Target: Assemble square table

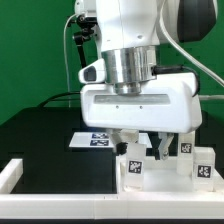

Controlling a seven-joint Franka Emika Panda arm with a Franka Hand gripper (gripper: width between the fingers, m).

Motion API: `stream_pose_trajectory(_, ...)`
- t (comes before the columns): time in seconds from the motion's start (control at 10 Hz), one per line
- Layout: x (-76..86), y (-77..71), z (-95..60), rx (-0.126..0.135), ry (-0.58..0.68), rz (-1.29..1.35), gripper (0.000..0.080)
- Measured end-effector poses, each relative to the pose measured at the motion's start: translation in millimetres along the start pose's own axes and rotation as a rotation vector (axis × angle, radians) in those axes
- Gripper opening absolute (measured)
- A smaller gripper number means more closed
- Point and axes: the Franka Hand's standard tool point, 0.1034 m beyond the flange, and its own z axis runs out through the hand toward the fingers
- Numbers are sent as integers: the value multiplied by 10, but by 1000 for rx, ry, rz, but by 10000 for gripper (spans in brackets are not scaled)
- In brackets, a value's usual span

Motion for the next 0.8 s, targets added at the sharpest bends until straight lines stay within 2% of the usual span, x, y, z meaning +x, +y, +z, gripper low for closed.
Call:
stream_pose_trajectory(0.1, 18, 2, 21, -11, 15, -120, 649)
stream_pose_trajectory(0.3, 17, 3, 23, -11, 15, -98, 649)
stream_pose_trajectory(0.5, 15, 1, 25, -10, 15, -63, 396)
stream_pose_trajectory(0.6, 16, 7, 27, -9, 15, 50, 289)
stream_pose_trajectory(0.8, 18, 17, 30, -8, 15, 182, 290)
